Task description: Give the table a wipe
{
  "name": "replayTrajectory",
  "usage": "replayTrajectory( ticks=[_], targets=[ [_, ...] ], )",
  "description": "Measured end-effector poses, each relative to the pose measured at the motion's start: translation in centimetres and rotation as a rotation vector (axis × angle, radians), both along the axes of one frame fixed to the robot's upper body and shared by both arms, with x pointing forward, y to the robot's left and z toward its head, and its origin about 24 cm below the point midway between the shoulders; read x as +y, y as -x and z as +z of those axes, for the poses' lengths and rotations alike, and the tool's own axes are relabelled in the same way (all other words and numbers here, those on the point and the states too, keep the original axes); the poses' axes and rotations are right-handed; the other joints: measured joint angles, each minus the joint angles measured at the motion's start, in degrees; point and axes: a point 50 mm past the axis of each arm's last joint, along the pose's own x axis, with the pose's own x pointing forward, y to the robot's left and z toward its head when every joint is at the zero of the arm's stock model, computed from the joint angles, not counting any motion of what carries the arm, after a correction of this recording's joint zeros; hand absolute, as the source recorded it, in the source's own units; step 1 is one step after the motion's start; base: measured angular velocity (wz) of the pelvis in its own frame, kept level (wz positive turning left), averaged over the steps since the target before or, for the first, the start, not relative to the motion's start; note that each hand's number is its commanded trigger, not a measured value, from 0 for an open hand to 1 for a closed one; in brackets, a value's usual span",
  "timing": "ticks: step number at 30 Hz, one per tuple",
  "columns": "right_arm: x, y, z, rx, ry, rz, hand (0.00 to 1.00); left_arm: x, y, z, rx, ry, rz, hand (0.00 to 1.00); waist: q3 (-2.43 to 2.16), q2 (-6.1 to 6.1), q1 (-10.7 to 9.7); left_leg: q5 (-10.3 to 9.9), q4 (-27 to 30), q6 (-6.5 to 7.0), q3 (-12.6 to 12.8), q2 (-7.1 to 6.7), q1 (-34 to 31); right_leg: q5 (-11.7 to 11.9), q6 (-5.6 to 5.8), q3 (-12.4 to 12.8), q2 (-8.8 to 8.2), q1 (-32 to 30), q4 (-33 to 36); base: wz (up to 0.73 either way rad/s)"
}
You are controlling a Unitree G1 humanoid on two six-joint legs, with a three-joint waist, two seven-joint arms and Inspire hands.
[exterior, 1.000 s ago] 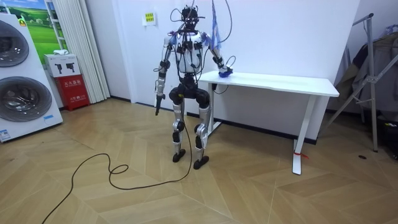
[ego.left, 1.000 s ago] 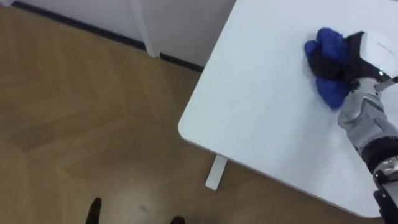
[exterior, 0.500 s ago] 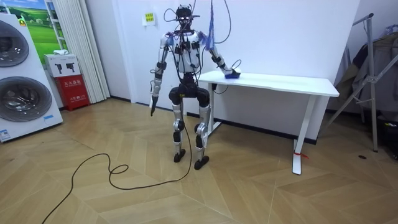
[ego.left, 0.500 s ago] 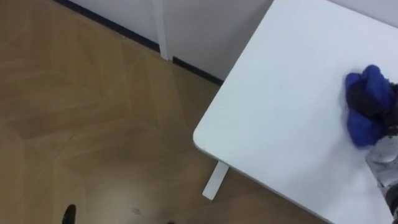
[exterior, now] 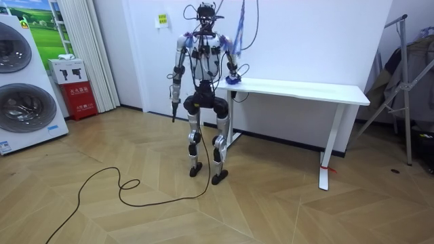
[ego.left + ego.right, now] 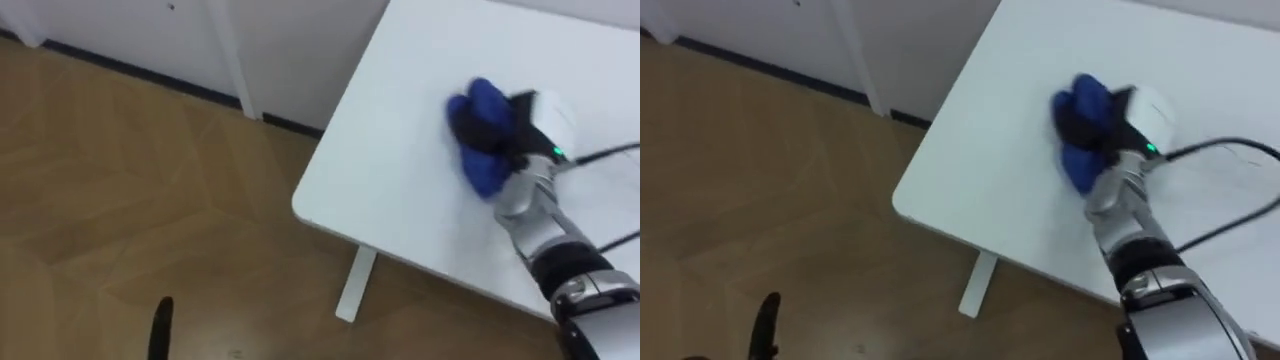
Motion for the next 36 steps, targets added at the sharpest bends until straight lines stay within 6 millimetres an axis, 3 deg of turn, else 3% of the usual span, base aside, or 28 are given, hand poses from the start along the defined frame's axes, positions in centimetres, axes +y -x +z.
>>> replayTrajectory(
  ticks=[3, 5, 8, 10, 14, 16, 20, 23, 24, 25, 26, 27, 28, 29, 31, 32, 34, 35, 36],
  targets=[
    [-0.7, 0.2, -0.1, 0.010, 0.006, -0.005, 1.00, 0.5, 2.5, -0.4, 0.048, -0.002, 0.032, 0.00, 0.43, -0.70, -0.28, -0.05, -0.41, 0.30, -1.28, -0.91, -0.02, -0.90, 0.73, -1.73, -0.93, 0.65, -0.04, 0.32],
    [-2.6, 1.1, -0.7, 0.005, 0.017, -0.031, 1.00, 0.9, 4.1, -0.7, 0.084, -0.003, 0.061, 0.00, 0.58, -1.38, -0.75, -0.38, -0.21, 0.79, -1.51, -1.31, 0.03, -1.19, 1.15, -2.72, -1.33, 1.11, -0.27, 0.37],
    [-5.8, 3.7, -2.5, 0.012, -0.001, -0.133, 1.00, 1.9, 6.1, -0.7, 0.124, -0.025, 0.111, 0.00, 0.62, -2.55, -3.49, -0.97, -0.15, 1.57, -1.93, -2.27, 0.58, -1.78, 2.13, -4.34, -2.09, 3.09, -1.24, 0.39],
    [-8.6, 6.4, -4.1, 0.026, -0.031, -0.246, 1.00, 2.5, 7.0, -0.6, 0.140, -0.041, 0.134, 0.00, 0.53, -2.77, -6.23, -1.74, 0.17, 2.17, -2.78, -3.01, 1.19, -2.18, 2.89, -5.38, -2.70, 4.82, -1.83, 0.34],
    [-12.1, 11.3, -6.7, 0.072, -0.090, -0.447, 1.00, 3.4, 6.8, -0.2, 0.101, -0.079, 0.194, 0.00, -0.18, -3.92, -8.77, -3.48, 2.12, 2.80, -2.51, -3.47, 1.73, -2.01, 3.53, -5.42, -2.94, 6.26, -1.76, 0.00],
    [-13.3, 13.5, -7.6, 0.104, -0.102, -0.519, 1.00, 3.6, 6.1, 0.1, 0.068, -0.111, 0.171, 0.00, -0.49, -3.44, -9.83, -4.54, 3.76, 3.24, -2.10, -3.41, 1.97, -2.07, 3.64, -5.33, -3.24, 6.95, -0.45, -0.14],
    [-13.4, 13.2, -7.4, 0.111, -0.089, -0.524, 1.00, 3.0, 4.7, 0.1, 0.049, -0.113, 0.121, 0.00, -0.29, -1.64, -9.34, -7.21, 7.54, 3.78, 0.54, -2.09, 2.89, -2.59, 4.34, -5.39, -3.94, 6.63, 2.94, -0.51],
    [-11.5, 10.3, -6.6, 0.129, -0.076, -0.483, 1.00, 2.1, 3.8, -0.1, 0.044, -0.097, 0.085, 0.00, 0.12, 0.11, -5.77, -9.10, 9.56, 4.20, 5.62, -0.16, 3.89, -3.16, 4.45, -4.46, -5.14, 4.33, 8.02, -0.93],
    [-10.2, 9.1, -6.4, 0.139, -0.063, -0.438, 1.00, 2.0, 3.5, -0.1, 0.045, -0.096, 0.082, 0.00, -0.04, 0.34, -3.97, -9.61, 10.29, 4.21, 7.62, 0.96, 3.90, -3.91, 5.31, -3.94, -6.01, 2.07, 12.24, -0.92],
    [-8.4, 8.0, -6.3, 0.153, -0.043, -0.373, 1.00, 2.1, 3.5, -0.2, 0.052, -0.102, 0.074, 0.00, 0.05, 0.49, -1.58, -10.17, 11.39, 3.77, 9.26, 1.85, 3.94, -5.29, 5.84, -4.07, -8.66, 0.07, 18.45, -0.87],
    [-7.5, 7.2, -6.0, 0.155, -0.022, -0.332, 1.00, 2.2, 3.5, -0.2, 0.057, -0.107, 0.075, 0.00, 0.06, 0.48, -0.42, -10.59, 12.09, 3.35, 9.83, 2.39, 3.86, -5.91, 6.07, -4.08, -10.28, -0.47, 20.22, -0.74],
    [-4.5, 5.1, -5.2, 0.149, -0.018, -0.229, 1.00, 2.8, 3.7, -0.1, 0.066, -0.123, 0.079, 0.00, -0.03, 0.00, 1.02, -11.18, 13.65, 2.54, 10.39, 3.58, 2.98, -6.59, 6.88, -3.96, -13.54, -1.34, 21.29, -0.51],
    [-2.0, 3.4, -4.2, 0.132, 0.003, -0.125, 1.00, 3.4, 3.4, 0.2, 0.061, -0.141, 0.083, 0.00, 0.22, -0.52, 2.53, -11.22, 14.59, 1.48, 10.40, 4.94, 1.49, -6.59, 6.92, -2.94, -15.79, -1.81, 20.12, -0.33],
    [-1.2, 2.6, -3.6, 0.121, 0.021, -0.083, 1.00, 3.6, 2.9, 0.3, 0.052, -0.147, 0.081, 0.00, 0.41, -0.83, 3.18, -11.11, 15.12, 0.85, 9.79, 5.63, 0.64, -6.40, 7.02, -2.49, -16.50, -1.91, 19.18, 0.11],
    [-0.1, 1.0, -1.8, 0.071, 0.031, -0.018, 1.00, 4.2, 1.2, 0.9, 0.006, -0.164, 0.065, 0.00, 0.53, -1.05, 5.54, -9.57, 15.96, -2.04, 5.01, 8.29, -3.58, -4.89, 7.35, -1.01, -17.85, -1.89, 13.46, 0.66],
    [-0.1, 0.8, -1.5, 0.065, 0.031, -0.015, 1.00, 4.4, 1.0, 1.1, 0.003, -0.170, 0.064, 0.00, 0.48, -1.18, 5.60, -9.03, 15.83, -2.91, 3.44, 8.70, -4.41, -4.01, 7.58, -1.03, -18.13, -1.85, 12.00, 1.04],
    [-0.4, 1.0, -1.7, 0.056, 0.017, -0.014, 1.00, 6.1, 0.6, 1.9, -0.015, -0.212, 0.062, 0.00, 0.55, -2.65, 3.75, -6.93, 15.34, -6.86, -3.25, 10.24, -6.66, 0.60, 7.97, -1.54, -17.71, -0.37, 6.37, 1.29],
    [-0.4, 1.1, -1.8, 0.054, 0.017, -0.006, 1.00, 6.7, 0.5, 2.2, -0.021, -0.229, 0.062, 0.00, 0.56, -3.38, 3.26, -6.60, 15.35, -8.18, -4.77, 10.73, -6.91, 1.89, 8.01, -2.16, -17.43, -0.46, 6.20, 1.14],
    [-0.7, 1.6, -2.4, 0.066, 0.021, 0.002, 1.00, 7.4, 0.5, 2.5, -0.027, -0.247, 0.068, 0.00, 0.35, -3.62, 2.86, -6.17, 15.46, -10.74, -6.83, 12.70, -6.68, -0.03, 13.67, -3.46, -15.75, -0.09, 8.85, 0.60]
  ],
)
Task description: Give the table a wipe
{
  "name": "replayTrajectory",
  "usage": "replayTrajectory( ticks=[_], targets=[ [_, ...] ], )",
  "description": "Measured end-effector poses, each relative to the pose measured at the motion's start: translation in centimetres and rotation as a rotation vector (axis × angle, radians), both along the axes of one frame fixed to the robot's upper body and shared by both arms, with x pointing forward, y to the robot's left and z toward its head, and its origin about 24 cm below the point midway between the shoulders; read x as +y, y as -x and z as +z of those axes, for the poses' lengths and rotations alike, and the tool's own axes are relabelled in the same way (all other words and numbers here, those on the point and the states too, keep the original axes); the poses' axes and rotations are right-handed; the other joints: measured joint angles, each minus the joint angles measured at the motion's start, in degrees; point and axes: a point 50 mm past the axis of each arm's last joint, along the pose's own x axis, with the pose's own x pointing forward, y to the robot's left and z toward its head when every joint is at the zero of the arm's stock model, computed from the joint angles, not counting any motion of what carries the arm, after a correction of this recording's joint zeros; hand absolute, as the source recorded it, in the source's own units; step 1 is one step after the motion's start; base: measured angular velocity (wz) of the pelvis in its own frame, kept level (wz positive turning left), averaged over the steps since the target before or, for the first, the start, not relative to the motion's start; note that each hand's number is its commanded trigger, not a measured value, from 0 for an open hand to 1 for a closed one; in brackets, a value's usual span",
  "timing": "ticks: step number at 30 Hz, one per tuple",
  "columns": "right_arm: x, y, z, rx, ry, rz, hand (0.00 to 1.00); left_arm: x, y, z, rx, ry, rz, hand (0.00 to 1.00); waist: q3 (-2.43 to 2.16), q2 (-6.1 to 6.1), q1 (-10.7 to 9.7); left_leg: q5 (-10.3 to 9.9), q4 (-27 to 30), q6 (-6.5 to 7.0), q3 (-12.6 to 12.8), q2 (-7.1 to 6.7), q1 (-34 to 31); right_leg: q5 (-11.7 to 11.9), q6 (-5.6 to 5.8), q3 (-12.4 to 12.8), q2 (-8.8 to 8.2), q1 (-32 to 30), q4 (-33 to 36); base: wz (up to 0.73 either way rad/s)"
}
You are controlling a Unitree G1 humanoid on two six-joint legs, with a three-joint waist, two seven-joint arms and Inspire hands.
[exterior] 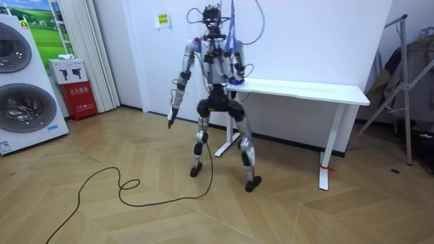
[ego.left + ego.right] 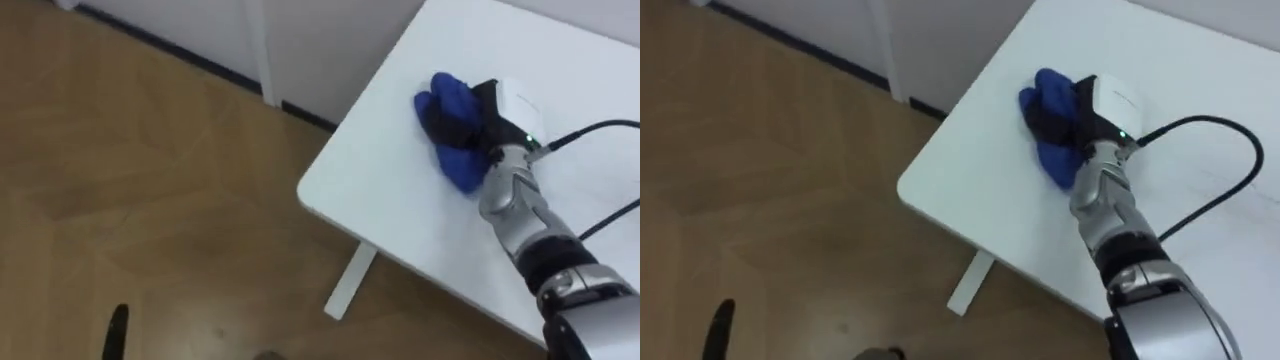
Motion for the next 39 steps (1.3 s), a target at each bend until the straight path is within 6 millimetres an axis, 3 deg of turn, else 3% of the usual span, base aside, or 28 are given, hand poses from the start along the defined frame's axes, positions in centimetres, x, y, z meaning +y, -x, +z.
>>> replayTrajectory(
  ticks=[1, 2, 4, 5, 7, 9, 11, 12, 13, 14, 15, 16, 17, 18, 20, 22, 26, 31, 35, 38, 39],
  targets=[
    [-0.6, 0.6, -0.5, 0.009, 0.005, 0.002, 1.00, -0.1, 0.5, -0.2, 0.007, 0.009, 0.011, 0.00, 0.14, 1.27, -0.17, 0.94, -1.11, 0.44, -0.15, 3.89, 1.21, -3.15, -2.56, -1.68, 3.21, -0.14, 4.36, 0.36],
    [-0.9, 1.0, -0.8, 0.018, 0.014, 0.002, 1.00, -0.1, 0.9, -0.3, 0.015, 0.015, 0.014, 0.00, 0.06, 1.14, -0.32, 1.54, -2.41, 1.32, 0.29, 4.98, 2.05, -4.80, -3.01, -2.03, 3.98, -0.43, 5.70, 0.03],
    [-3.3, 2.5, -1.1, 0.031, 0.067, -0.008, 1.00, -0.9, 2.4, -1.0, 0.043, 0.058, 0.026, 0.00, -0.08, 1.56, -1.84, 4.91, -5.50, 3.38, 2.96, 8.77, 3.72, -9.31, -5.55, -2.81, 6.33, -1.40, 10.56, 0.09],
    [-4.0, 2.9, -1.2, 0.040, 0.077, -0.021, 1.00, -1.0, 2.8, -1.1, 0.051, 0.065, 0.024, 0.00, -0.14, 1.58, -2.52, 5.96, -5.79, 3.28, 3.93, 9.21, 3.97, -10.06, -5.95, -2.94, 6.70, -1.53, 11.25, 0.09],
    [-5.0, 3.5, -1.3, 0.070, 0.104, -0.040, 1.00, -1.1, 4.7, -1.5, 0.093, 0.076, 0.028, 0.00, -0.29, 1.39, -4.64, 7.94, -4.33, 2.77, 8.99, 9.31, 4.66, -11.40, -7.52, -3.03, 7.23, -1.83, 12.38, -0.06],
    [-5.2, 3.6, -1.1, 0.076, 0.114, -0.038, 1.00, -1.2, 5.2, -1.5, 0.102, 0.077, 0.026, 0.00, -0.14, 1.70, -5.76, 8.19, -1.26, 2.73, 11.33, 9.29, 4.33, -11.95, -8.28, -2.73, 8.07, -1.67, 12.25, -0.13],
    [-4.8, 3.4, -0.8, 0.084, 0.149, -0.007, 1.00, -1.4, 5.8, -1.7, 0.113, 0.084, 0.030, 0.00, 0.14, 2.51, -6.04, 8.16, 4.10, 2.77, 12.01, 9.27, 3.35, -12.30, -8.86, -1.76, 9.06, -1.09, 12.12, -0.27],
    [-4.0, 3.0, -0.3, 0.069, 0.182, 0.041, 1.00, -1.6, 5.7, -1.7, 0.106, 0.091, 0.028, 0.00, 0.34, 3.39, -5.89, 7.60, 7.57, 3.66, 12.03, 9.21, 2.66, -12.39, -9.40, -0.65, 9.89, -0.94, 12.11, -0.44],
    [-3.0, 2.7, 0.0, 0.052, 0.183, 0.074, 1.00, -1.7, 5.7, -1.8, 0.107, 0.097, 0.028, 0.00, 0.38, 3.56, -5.49, 5.29, 10.19, 5.76, 11.11, 7.05, 1.34, -12.29, -10.06, 1.36, 10.18, -1.01, 12.20, -0.40],
    [-2.7, 2.6, 0.0, 0.049, 0.183, 0.081, 1.00, -1.9, 5.9, -1.9, 0.112, 0.106, 0.028, 0.00, 0.41, 3.53, -5.33, 2.90, 11.18, 6.61, 9.64, 3.81, 0.82, -12.19, -10.26, 3.38, 10.21, -1.17, 12.06, -0.24],
    [-2.5, 2.6, 0.0, 0.051, 0.180, 0.083, 1.00, -2.6, 5.6, -2.1, 0.106, 0.126, 0.022, 0.00, 0.38, 3.75, -4.67, -2.17, 11.66, 7.49, 8.38, -2.95, -0.07, -12.01, -10.29, 6.94, 10.45, -1.47, 11.28, -0.37],
    [-2.5, 2.5, 0.0, 0.047, 0.175, 0.081, 1.00, -3.0, 5.2, -2.1, 0.086, 0.141, 0.017, 0.00, 0.13, 4.20, -3.16, -4.86, 8.41, 9.90, 9.51, -8.28, 0.14, -11.86, -10.11, 8.60, 10.53, -2.42, 11.21, -0.47],
    [-2.5, 2.5, 0.1, 0.037, 0.169, 0.079, 1.00, -3.0, 5.2, -2.1, 0.083, 0.142, 0.020, 0.00, -0.20, 4.66, -2.39, -5.39, 6.85, 10.71, 9.80, -10.11, 0.55, -11.76, -9.95, 9.37, 10.70, -3.05, 11.24, -0.79],
    [-2.4, 2.5, 0.0, 0.022, 0.159, 0.076, 1.00, -2.8, 5.4, -2.1, 0.080, 0.139, 0.044, 0.00, -0.13, 4.06, -0.93, -4.93, 4.74, 10.58, 9.23, -11.21, 1.83, -11.30, -9.53, 10.52, 11.12, -3.97, 10.52, -0.47],
    [-2.5, 2.7, -0.2, 0.001, 0.150, 0.076, 1.00, -2.9, 5.9, -2.2, 0.085, 0.144, 0.076, 0.00, -0.31, 3.61, -1.89, -3.69, 1.73, 10.81, 9.10, -11.83, 2.67, -9.77, -8.95, 10.20, 11.30, -2.84, 7.15, -0.11],
    [-2.9, 3.1, -0.5, -0.030, 0.112, 0.044, 1.00, -2.9, 6.1, -2.2, 0.090, 0.137, 0.085, 0.00, -0.43, 3.07, -4.47, -2.21, -1.00, 10.83, 7.96, -12.29, 3.11, -8.06, -8.93, 8.07, 11.45, -1.05, 2.92, 0.30],
    [-4.6, 4.4, -1.7, -0.044, 0.039, -0.063, 1.00, -2.5, 5.8, -1.9, 0.073, 0.123, 0.100, 0.00, -0.51, 2.08, -7.42, -1.22, -4.27, 10.65, 6.92, -12.92, 5.14, -7.29, -8.84, 6.53, 11.48, 1.72, -0.29, 0.21],
    [-8.1, 7.5, -3.5, -0.024, -0.032, -0.278, 1.00, -2.4, 5.1, -1.7, 0.036, 0.113, 0.135, 0.00, -1.48, 0.70, -10.70, -1.04, -5.86, 10.62, 5.49, -13.57, 7.05, -6.21, -8.37, 4.48, 11.68, 5.97, -5.18, 0.16],
    [-8.1, 7.3, -3.3, -0.038, -0.036, -0.324, 1.00, -3.1, 3.1, -1.6, -0.008, 0.125, 0.098, 0.00, -1.20, 1.29, -10.57, -1.04, -6.27, 10.63, 5.70, -13.56, 7.49, -5.18, -8.27, 4.34, 11.85, 6.89, -7.02, -0.08],
    [-6.6, 5.4, -2.3, -0.035, -0.006, -0.284, 1.00, -4.1, 1.0, -1.5, -0.050, 0.150, 0.078, 0.00, -1.03, 1.59, -8.50, -0.94, -7.31, 10.68, 6.69, -13.11, 7.73, -4.66, -8.53, 5.41, 12.09, 5.60, -6.79, -0.33],
    [-5.3, 4.0, -1.4, -0.038, 0.010, -0.223, 1.00, -4.6, 0.7, -1.7, -0.045, 0.161, 0.062, 0.00, -1.04, 1.62, -7.05, -0.56, -8.08, 10.60, 7.30, -12.87, 7.74, -4.18, -8.74, 5.80, 12.21, 4.91, -6.66, -0.58]
  ],
)
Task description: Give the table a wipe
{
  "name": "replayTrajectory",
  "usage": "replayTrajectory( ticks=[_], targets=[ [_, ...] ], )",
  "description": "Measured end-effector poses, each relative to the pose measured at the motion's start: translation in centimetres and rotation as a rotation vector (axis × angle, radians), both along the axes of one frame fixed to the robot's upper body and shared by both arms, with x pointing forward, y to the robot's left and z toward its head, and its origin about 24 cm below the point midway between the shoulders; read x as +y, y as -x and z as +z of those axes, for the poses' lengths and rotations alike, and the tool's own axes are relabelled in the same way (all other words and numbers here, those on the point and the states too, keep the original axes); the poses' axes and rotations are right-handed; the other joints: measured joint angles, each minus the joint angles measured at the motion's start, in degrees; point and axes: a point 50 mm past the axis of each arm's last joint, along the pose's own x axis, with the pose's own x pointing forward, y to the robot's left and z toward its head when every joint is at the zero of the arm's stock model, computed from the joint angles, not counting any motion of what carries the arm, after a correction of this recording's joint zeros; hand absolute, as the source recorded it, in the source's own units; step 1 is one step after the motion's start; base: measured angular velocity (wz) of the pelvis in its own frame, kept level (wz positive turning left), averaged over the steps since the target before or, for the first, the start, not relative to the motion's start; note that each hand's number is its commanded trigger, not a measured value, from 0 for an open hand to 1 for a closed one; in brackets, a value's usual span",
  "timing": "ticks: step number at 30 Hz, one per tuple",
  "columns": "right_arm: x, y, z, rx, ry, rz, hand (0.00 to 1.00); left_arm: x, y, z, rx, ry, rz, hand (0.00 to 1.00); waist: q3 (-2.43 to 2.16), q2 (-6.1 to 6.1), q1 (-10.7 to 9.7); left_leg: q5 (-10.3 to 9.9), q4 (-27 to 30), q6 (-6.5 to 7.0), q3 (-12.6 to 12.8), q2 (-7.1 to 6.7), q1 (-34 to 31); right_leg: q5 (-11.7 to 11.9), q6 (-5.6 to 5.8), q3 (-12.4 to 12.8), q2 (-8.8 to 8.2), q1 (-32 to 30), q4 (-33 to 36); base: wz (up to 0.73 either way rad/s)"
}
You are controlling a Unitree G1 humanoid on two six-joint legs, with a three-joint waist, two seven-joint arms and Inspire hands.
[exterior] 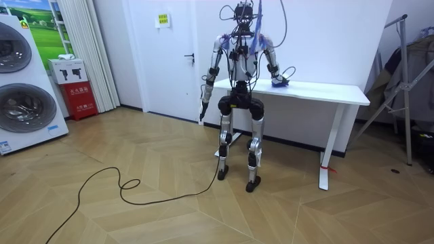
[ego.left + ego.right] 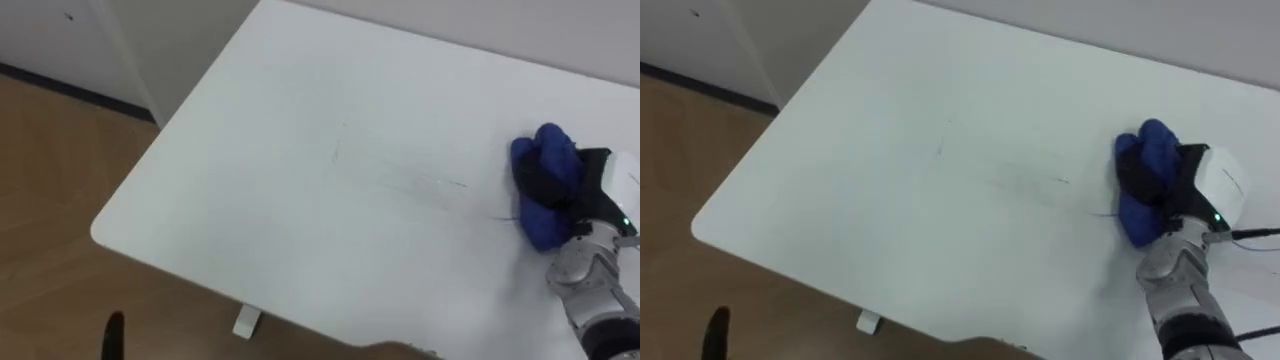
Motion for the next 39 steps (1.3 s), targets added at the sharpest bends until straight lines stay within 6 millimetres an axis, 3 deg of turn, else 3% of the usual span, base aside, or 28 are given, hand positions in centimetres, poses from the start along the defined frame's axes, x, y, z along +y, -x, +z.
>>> replayTrajectory(
  ticks=[4, 6, 8, 10, 14, 17, 18, 19, 24, 26, 29, 31, 32, 33, 34, 36, 37, 39],
  targets=[
    [6.7, -4.2, 2.7, -0.025, 0.068, 0.260, 1.00, -1.8, -0.3, -0.5, 0.011, 0.050, -0.026, 0.00, 0.43, 0.17, 3.36, 0.24, -0.46, -0.33, 0.11, 0.55, -0.05, 0.61, -0.38, 0.88, 0.57, -1.44, -0.29, -0.23],
    [7.6, -4.7, 3.4, -0.049, 0.058, 0.298, 1.00, -2.0, -0.1, -0.6, 0.015, 0.057, -0.033, 0.00, 0.81, 0.00, 4.94, 0.24, -0.69, -0.32, -0.42, 0.44, -0.41, 0.70, -0.26, 0.34, 0.56, -1.47, -0.57, 0.16],
    [7.5, -4.6, 3.1, -0.040, 0.052, 0.296, 1.00, -1.6, 0.7, -0.7, 0.032, 0.050, -0.020, 0.00, 0.90, 0.05, 5.85, 0.25, -0.71, -0.29, -1.26, 0.18, -0.60, 0.92, -0.10, -1.42, 0.42, -0.81, -1.27, 0.30],
    [6.3, -3.1, 1.1, -0.015, 0.028, 0.252, 1.00, -0.7, 2.5, -0.8, 0.079, 0.026, 0.005, 0.00, 0.90, 0.01, 5.24, 0.27, -0.73, -0.22, -2.52, -0.17, -0.51, 0.95, -0.04, -4.10, 0.21, 0.42, -1.76, 0.39],
    [3.7, 0.0, -1.2, -0.043, -0.007, 0.165, 1.00, 0.9, 5.7, -0.7, 0.134, -0.012, 0.106, 0.00, 0.77, -0.32, 1.76, 0.31, -1.27, -0.17, -3.88, -0.90, 0.95, 0.94, 0.07, -5.61, 0.05, 3.53, -3.79, 0.33],
    [-1.0, 3.9, -3.0, -0.020, -0.022, -0.016, 1.00, 2.2, 7.1, -0.4, 0.146, -0.053, 0.196, 0.00, 0.58, -0.38, -2.54, 0.37, -1.71, -0.07, -4.64, -1.38, 1.95, 0.95, 0.18, -7.35, -0.17, 5.49, -4.38, 0.24],
    [-2.7, 5.7, -3.7, -0.003, -0.028, -0.097, 1.00, 2.5, 7.4, -0.3, 0.145, -0.063, 0.215, 0.00, -0.07, -0.89, -3.84, 0.44, -1.71, 0.05, -4.63, -1.60, 1.98, 0.88, 0.32, -7.62, -0.37, 5.59, -4.28, 0.11],
    [-4.3, 7.5, -4.3, 0.018, -0.041, -0.179, 1.00, 2.8, 7.6, -0.2, 0.151, -0.078, 0.222, 0.00, -0.45, -1.19, -4.80, 0.46, -1.71, 0.08, -4.63, -1.68, 1.99, 0.86, 0.35, -7.63, -0.45, 5.60, -4.18, 0.00],
    [-6.6, 10.2, -5.4, 0.069, -0.073, -0.322, 1.00, 2.8, 5.3, 0.1, 0.092, -0.084, 0.197, 0.00, -0.63, -1.08, -5.83, 0.37, -1.59, 0.31, -4.08, -1.56, 3.08, 1.02, 0.62, -7.46, -0.54, 6.37, -4.01, -0.13],
    [-6.3, 9.2, -4.9, 0.059, -0.072, -0.326, 1.00, 2.3, 3.7, 0.1, 0.058, -0.071, 0.178, 0.00, -0.28, -0.40, -4.88, 0.35, -1.65, 0.30, -3.61, -1.27, 2.97, 1.12, 0.57, -6.83, -0.34, 6.06, -4.06, -0.27],
    [-4.2, 5.8, -3.8, 0.051, -0.063, -0.280, 1.00, 0.4, 1.6, -0.3, 0.051, -0.038, 0.090, 0.00, -0.29, 1.64, -1.91, 0.61, -1.79, -0.09, -1.17, 0.20, 2.75, 2.64, -0.34, -5.00, 0.45, 4.50, -3.80, -0.61],
    [1.2, 1.1, -2.0, 0.023, -0.066, -0.080, 1.00, -0.8, 1.4, -0.8, 0.084, -0.010, 0.039, 0.00, -0.24, 1.77, 1.09, 1.55, -3.60, -0.38, -1.55, 0.27, 2.64, 3.45, -1.42, -3.62, 0.93, 1.36, -2.57, -0.85],
    [3.0, -0.1, -1.4, 0.019, -0.059, -0.003, 1.00, -1.1, 1.3, -0.8, 0.087, -0.003, 0.032, 0.00, -0.14, 1.81, 1.61, 1.80, -3.98, -0.49, -1.72, 0.31, 2.54, 3.60, -1.65, -3.58, 1.05, 0.62, -2.28, -0.61],
    [6.4, -1.9, -0.5, 0.019, -0.043, 0.137, 1.00, -1.7, 1.0, -1.0, 0.092, 0.014, 0.026, 0.00, 0.00, 1.85, 2.64, 2.50, -4.50, -0.58, -2.02, 0.60, 2.13, 3.76, -1.95, -3.48, 1.48, -0.23, -2.26, -0.12],
    [9.4, -3.2, 0.4, 0.022, -0.019, 0.256, 1.00, -2.2, 0.4, -1.0, 0.086, 0.026, 0.000, 0.00, 0.06, 1.69, 3.93, 3.23, -5.13, -0.88, -2.55, 0.67, 1.99, 3.66, -2.26, -3.42, 1.78, -0.91, -2.22, 0.07],
    [12.6, -4.5, 1.9, 0.008, 0.005, 0.384, 1.00, -2.5, -0.2, -0.9, 0.076, 0.044, -0.021, 0.00, 0.51, 1.18, 6.36, 4.30, -6.25, -1.15, -3.32, 0.67, 2.05, 3.56, -2.45, -3.86, 1.95, -1.39, -2.50, 0.27],
    [13.6, -5.0, 2.6, -0.008, 0.004, 0.428, 1.00, -2.5, -0.3, -0.9, 0.070, 0.047, -0.020, 0.00, 0.60, 1.02, 8.06, 4.43, -6.54, -1.15, -3.99, 0.55, 1.85, 3.55, -2.45, -4.36, 1.97, -1.39, -2.87, 0.32],
    [13.8, -5.3, 3.0, -0.020, -0.001, 0.447, 1.00, -2.1, 0.7, -1.0, 0.093, 0.042, -0.008, 0.00, 0.71, 0.88, 8.84, 4.45, -6.60, -1.07, -5.25, 0.06, 1.72, 3.35, -2.13, -5.87, 1.61, -0.41, -3.40, 0.48]
  ],
)
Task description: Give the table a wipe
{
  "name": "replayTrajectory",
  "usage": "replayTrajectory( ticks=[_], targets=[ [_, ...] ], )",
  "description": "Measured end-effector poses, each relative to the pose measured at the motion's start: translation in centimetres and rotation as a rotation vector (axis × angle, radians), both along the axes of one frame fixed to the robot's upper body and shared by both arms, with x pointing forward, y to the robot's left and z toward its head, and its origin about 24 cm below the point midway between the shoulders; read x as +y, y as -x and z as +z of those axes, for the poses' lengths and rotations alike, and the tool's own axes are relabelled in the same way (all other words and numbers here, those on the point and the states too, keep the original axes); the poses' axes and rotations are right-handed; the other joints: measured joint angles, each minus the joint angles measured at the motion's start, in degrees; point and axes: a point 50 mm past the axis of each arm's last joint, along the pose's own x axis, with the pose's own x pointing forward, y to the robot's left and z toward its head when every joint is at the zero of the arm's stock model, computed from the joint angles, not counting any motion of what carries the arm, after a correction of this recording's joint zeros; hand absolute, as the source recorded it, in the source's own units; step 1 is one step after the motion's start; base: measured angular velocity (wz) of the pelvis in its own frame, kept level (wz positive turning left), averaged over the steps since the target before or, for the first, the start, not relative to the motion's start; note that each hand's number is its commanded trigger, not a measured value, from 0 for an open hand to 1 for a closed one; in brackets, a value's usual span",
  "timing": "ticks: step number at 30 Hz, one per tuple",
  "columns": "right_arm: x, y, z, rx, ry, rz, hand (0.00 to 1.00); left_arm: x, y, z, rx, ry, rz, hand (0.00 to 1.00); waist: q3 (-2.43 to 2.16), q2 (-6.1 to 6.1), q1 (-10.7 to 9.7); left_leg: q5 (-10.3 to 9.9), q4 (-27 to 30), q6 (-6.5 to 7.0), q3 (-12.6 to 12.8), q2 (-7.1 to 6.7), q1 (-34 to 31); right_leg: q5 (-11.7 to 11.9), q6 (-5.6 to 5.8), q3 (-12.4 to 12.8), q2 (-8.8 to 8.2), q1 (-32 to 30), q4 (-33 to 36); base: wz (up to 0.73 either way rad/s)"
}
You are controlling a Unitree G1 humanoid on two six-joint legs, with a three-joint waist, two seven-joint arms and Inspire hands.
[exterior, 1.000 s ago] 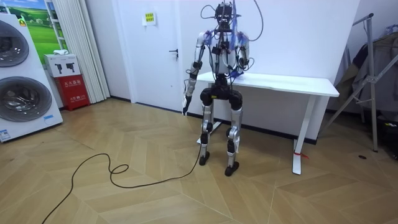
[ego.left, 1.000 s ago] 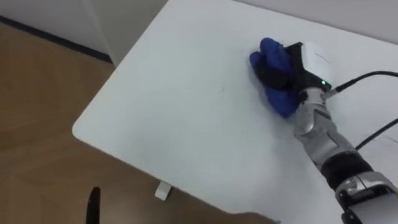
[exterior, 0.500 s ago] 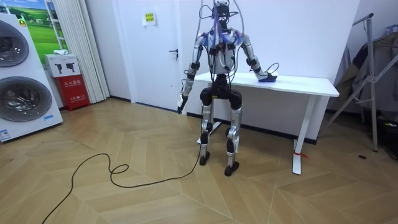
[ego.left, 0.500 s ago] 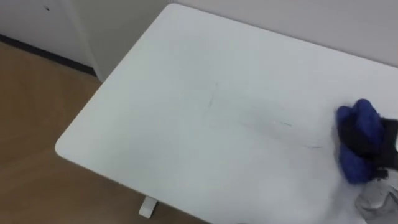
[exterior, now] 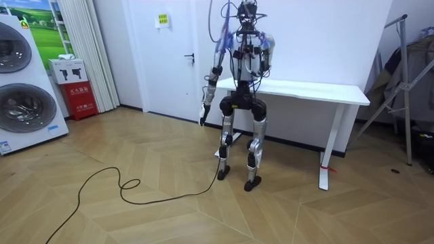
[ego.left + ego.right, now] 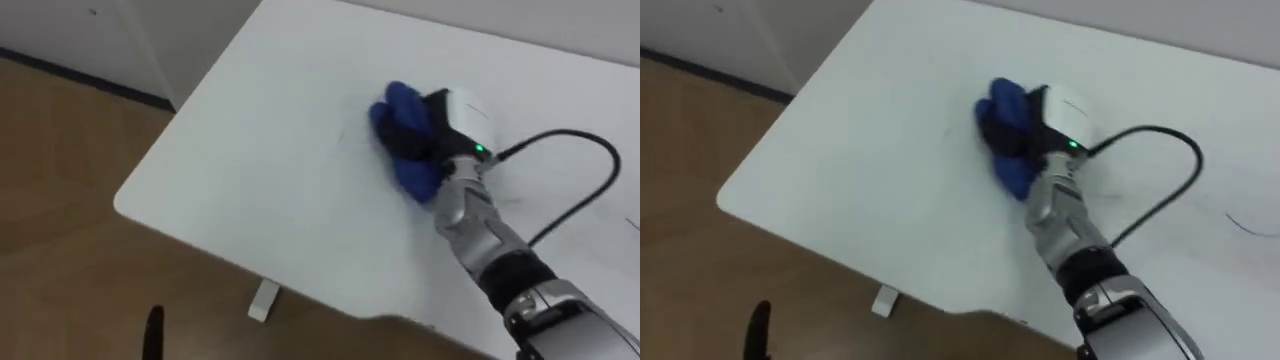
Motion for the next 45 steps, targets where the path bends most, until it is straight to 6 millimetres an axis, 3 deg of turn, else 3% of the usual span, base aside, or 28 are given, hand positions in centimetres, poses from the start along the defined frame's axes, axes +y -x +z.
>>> replayTrajectory(
  ticks=[3, 5, 7, 8, 10, 13, 15, 18, 21, 23, 25, 26, 27, 28, 30, 31, 35, 37, 38, 39, 41, 42, 45],
  targets=[
    [-2.2, 1.7, -2.5, 0.041, 0.030, -0.046, 1.00, 0.6, 2.1, -0.2, 0.043, -0.014, 0.040, 0.00, 0.26, -0.72, -1.05, -0.30, 0.14, 0.51, -1.75, -1.05, 0.15, -0.51, 0.82, -2.58, -0.98, 1.53, 0.03, 0.49],
    [-4.2, 3.2, -3.8, 0.026, 0.000, -0.092, 1.00, 1.1, 3.5, -0.3, 0.067, -0.021, 0.083, 0.00, 0.20, -0.92, -3.78, -0.34, 0.31, 1.00, -1.95, -1.79, 0.46, -0.69, 1.11, -3.74, -1.55, 2.82, -0.14, 0.46],
    [-7.9, 5.6, -5.4, 0.031, -0.007, -0.196, 1.00, 2.5, 5.0, -0.1, 0.089, -0.061, 0.138, 0.00, 0.16, -1.81, -6.68, -0.86, 0.21, 1.74, -1.93, -2.69, 1.55, -1.25, 2.15, -4.46, -2.37, 4.59, -0.94, 0.21],
    [-9.1, 6.4, -5.8, 0.032, -0.008, -0.231, 1.00, 2.9, 5.0, 0.1, 0.082, -0.073, 0.151, 0.00, 0.20, -2.08, -7.43, -0.97, 0.19, 1.89, -1.93, -2.84, 1.81, -1.34, 2.30, -4.47, -2.51, 4.91, -0.99, 0.08],
    [-13.3, 9.9, -7.4, 0.050, -0.031, -0.410, 1.00, 4.4, 5.2, 0.6, 0.072, -0.113, 0.190, 0.00, -0.27, -2.92, -10.20, -1.34, 0.39, 2.25, -1.83, -3.08, 2.13, -1.15, 2.66, -4.31, -2.62, 5.41, -1.05, 0.00],
    [-17.4, 13.9, -8.5, 0.081, -0.034, -0.606, 1.00, 4.9, 4.9, 0.8, 0.047, -0.133, 0.190, 0.00, -0.55, -2.56, -11.62, -1.98, 1.13, 2.47, -1.01, -3.06, 2.52, -0.91, 2.95, -3.85, -2.68, 5.88, -0.91, -0.20],
    [-18.5, 15.1, -8.7, 0.090, -0.031, -0.663, 1.00, 4.9, 4.2, 0.9, 0.032, -0.135, 0.174, 0.00, -0.76, -2.19, -13.11, -1.96, 1.09, 2.45, -0.79, -2.99, 2.86, -0.89, 2.95, -3.83, -2.69, 6.25, -0.89, -0.17],
    [-18.7, 14.8, -8.4, 0.086, -0.032, -0.686, 1.00, 4.2, 2.3, 1.0, -0.016, -0.124, 0.147, 0.00, -1.05, -1.20, -13.03, -1.98, 1.15, 2.22, 0.00, -2.45, 2.98, -0.75, 2.70, -3.05, -2.31, 6.30, -0.82, -0.20],
    [-17.0, 12.1, -7.9, 0.085, -0.042, -0.679, 1.00, 2.5, 0.5, 0.8, -0.047, -0.090, 0.090, 0.00, -1.15, -0.16, -11.51, -1.72, 1.01, 1.85, 2.02, -1.49, 3.12, -0.08, 1.75, -1.57, -1.76, 5.21, -0.60, -0.40],
    [-15.0, 9.7, -7.0, 0.085, -0.043, -0.630, 1.00, 1.1, -0.1, 0.5, -0.044, -0.064, 0.042, 0.00, -1.32, -0.18, -9.77, -1.54, 0.88, 1.55, 4.01, -0.59, 2.98, 0.46, 1.08, -0.03, -1.30, 3.49, 0.03, -0.60],
    [-9.8, 5.6, -5.2, 0.080, -0.026, -0.404, 1.00, -0.3, -0.9, 0.2, -0.038, -0.025, 0.000, 0.00, -1.26, -0.12, -7.31, -1.30, 0.53, 0.89, 4.89, 0.28, 1.96, 1.07, 0.14, 1.44, -0.45, 1.04, 0.48, -0.59],
    [-8.2, 4.8, -4.7, 0.080, -0.024, -0.342, 1.00, -0.6, -0.9, 0.1, -0.032, -0.018, -0.006, 0.00, -1.22, -0.15, -6.79, -1.12, 0.45, 0.73, 4.69, 0.36, 1.83, 1.13, -0.01, 1.65, -0.24, 0.49, 0.65, -0.26],
    [-5.4, 3.4, -3.9, 0.077, -0.015, -0.231, 1.00, -1.1, -0.9, 0.0, -0.025, -0.002, -0.026, 0.00, -0.96, -0.13, -5.31, -0.66, 0.09, 0.66, 4.62, 0.55, 1.78, 1.05, -0.32, 1.63, -0.07, 0.02, 0.97, -0.04],
    [-4.2, 3.0, -3.6, 0.073, 0.008, -0.175, 1.00, -1.3, -1.1, 0.0, -0.028, 0.006, -0.030, 0.00, -0.95, -0.16, -4.59, -0.48, 0.07, 0.64, 4.47, 0.54, 1.69, 0.88, -0.48, 1.48, -0.12, -0.30, 1.38, 0.12],
    [-1.2, 1.5, -2.0, 0.047, 0.031, -0.041, 1.00, -1.4, -1.3, 0.0, -0.033, 0.016, -0.047, 0.00, 0.29, -0.51, -2.18, -0.13, 0.32, 0.55, 3.13, 0.20, 1.27, -0.33, -0.54, 0.33, -0.73, -1.15, 2.96, 0.42],
    [-0.9, 1.2, -1.7, 0.046, 0.024, -0.020, 1.00, -1.2, -1.1, 0.0, -0.027, 0.011, -0.043, 0.00, 0.45, -0.71, -1.36, -0.18, 0.74, 0.63, 1.93, -0.36, 0.77, -1.20, -0.24, -1.04, -1.51, -1.44, 4.34, 0.55],
    [-2.9, 2.8, -4.0, 0.089, 0.007, -0.071, 1.00, 0.4, 2.6, -0.3, 0.053, -0.010, 0.017, 0.00, 0.78, -0.53, -1.88, -1.41, 3.38, 2.10, 1.22, -1.54, 1.13, -2.78, 0.85, -2.61, -4.67, -1.16, 10.02, 0.39],
    [-5.9, 4.6, -5.5, 0.100, 0.006, -0.151, 1.00, 1.8, 3.9, -0.2, 0.084, -0.049, 0.039, 0.00, 1.10, 0.05, -2.48, -3.37, 5.08, 3.29, 2.56, -1.07, 2.14, -2.94, 1.24, -3.00, -5.90, -0.22, 11.95, 0.06],
    [-6.6, 5.3, -6.0, 0.103, 0.002, -0.175, 1.00, 2.3, 4.0, 0.0, 0.085, -0.063, 0.045, 0.00, 1.03, -0.12, -2.80, -3.91, 5.58, 3.53, 3.14, -0.80, 2.20, -2.85, 1.59, -2.99, -6.10, -0.16, 12.52, 0.00],
    [-7.8, 6.5, -6.8, 0.109, -0.010, -0.226, 1.00, 3.5, 4.2, 0.4, 0.083, -0.096, 0.072, 0.00, 0.97, -0.07, -3.82, -5.32, 6.97, 3.80, 4.20, 0.22, 2.02, -2.73, 3.15, -2.50, -6.35, -0.43, 15.30, -0.24],
    [-9.7, 8.7, -8.2, 0.128, -0.025, -0.322, 1.00, 5.2, 4.7, 1.0, 0.079, -0.163, 0.098, 0.00, 0.56, 0.47, -4.73, -7.94, 10.31, 3.59, 5.43, 2.16, 1.92, -4.08, 4.02, -2.29, -9.05, -0.96, 20.85, -0.33],
    [-11.0, 10.3, -9.0, 0.140, -0.028, -0.389, 1.00, 6.3, 5.0, 1.5, 0.068, -0.213, 0.116, 0.00, 0.16, 0.61, -6.07, -9.36, 12.38, 3.34, 5.20, 3.25, 1.67, -4.50, 4.45, -0.72, -11.08, -1.24, 21.78, -0.16],
    [-14.3, 14.6, -10.5, 0.165, -0.016, -0.559, 1.00, 8.2, 4.6, 2.5, 0.034, -0.299, 0.130, 0.00, -0.79, 0.04, -9.58, -10.52, 14.41, 2.13, 3.10, 4.65, 1.09, -3.70, 5.72, 4.30, -13.88, -0.70, 14.46, 0.08]
  ],
)
